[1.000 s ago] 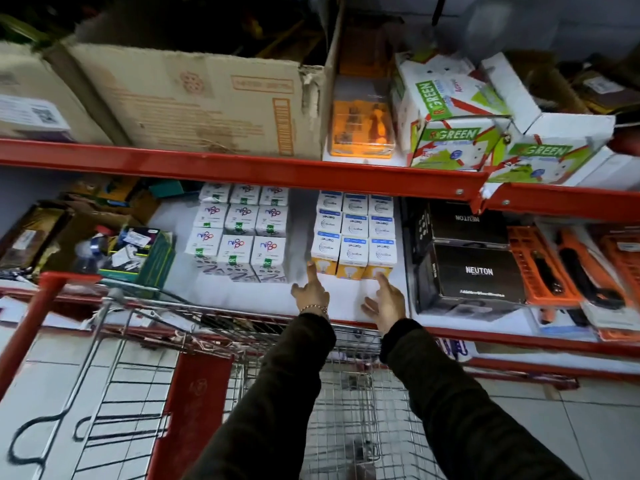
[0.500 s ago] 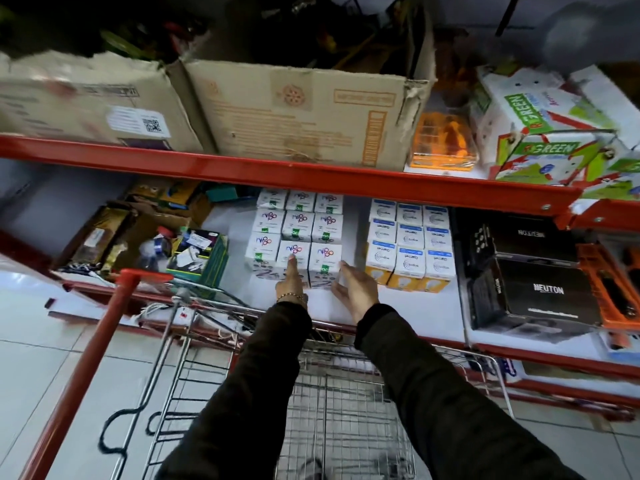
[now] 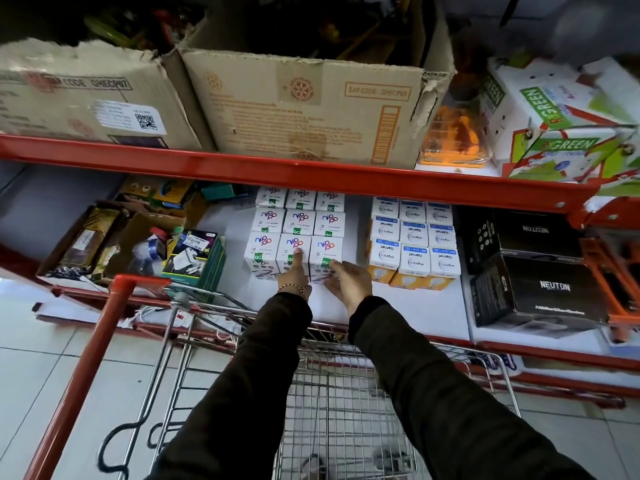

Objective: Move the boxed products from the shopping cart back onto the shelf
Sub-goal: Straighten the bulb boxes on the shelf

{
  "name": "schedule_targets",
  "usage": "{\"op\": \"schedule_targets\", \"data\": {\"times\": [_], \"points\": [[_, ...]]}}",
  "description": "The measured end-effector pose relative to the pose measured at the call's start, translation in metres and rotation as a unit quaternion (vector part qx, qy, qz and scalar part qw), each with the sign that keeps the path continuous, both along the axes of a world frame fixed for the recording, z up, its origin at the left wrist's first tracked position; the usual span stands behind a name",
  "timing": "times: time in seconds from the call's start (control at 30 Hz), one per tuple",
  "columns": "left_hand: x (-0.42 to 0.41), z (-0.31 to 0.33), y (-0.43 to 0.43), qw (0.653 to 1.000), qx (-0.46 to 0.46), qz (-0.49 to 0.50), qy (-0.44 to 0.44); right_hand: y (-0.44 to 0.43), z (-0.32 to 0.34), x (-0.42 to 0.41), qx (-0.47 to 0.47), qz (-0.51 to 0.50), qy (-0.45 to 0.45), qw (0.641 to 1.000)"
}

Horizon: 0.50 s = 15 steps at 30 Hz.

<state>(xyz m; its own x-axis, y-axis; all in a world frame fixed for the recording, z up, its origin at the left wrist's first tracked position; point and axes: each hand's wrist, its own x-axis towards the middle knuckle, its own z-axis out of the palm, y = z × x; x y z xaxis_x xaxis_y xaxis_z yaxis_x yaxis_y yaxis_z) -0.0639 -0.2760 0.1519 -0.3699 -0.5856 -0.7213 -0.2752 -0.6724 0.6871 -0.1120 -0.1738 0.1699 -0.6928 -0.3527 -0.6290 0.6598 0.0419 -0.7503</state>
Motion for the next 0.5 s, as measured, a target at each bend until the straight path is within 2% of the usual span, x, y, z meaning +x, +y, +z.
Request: {"op": "schedule_targets", "data": {"times": [0.33,0.5], "points": [[0.008,-0.001,0.003,0.999,-0.013,-0.032,-0.01,0.014,0.001,0.005,0.032,0.037,0.04,0.998],[0.015,0.009,0.025,0.999,-0.03,-0.019,-0.008,0.046,0.011,0.009,0.023,0.011,0.044,0.999]]}}
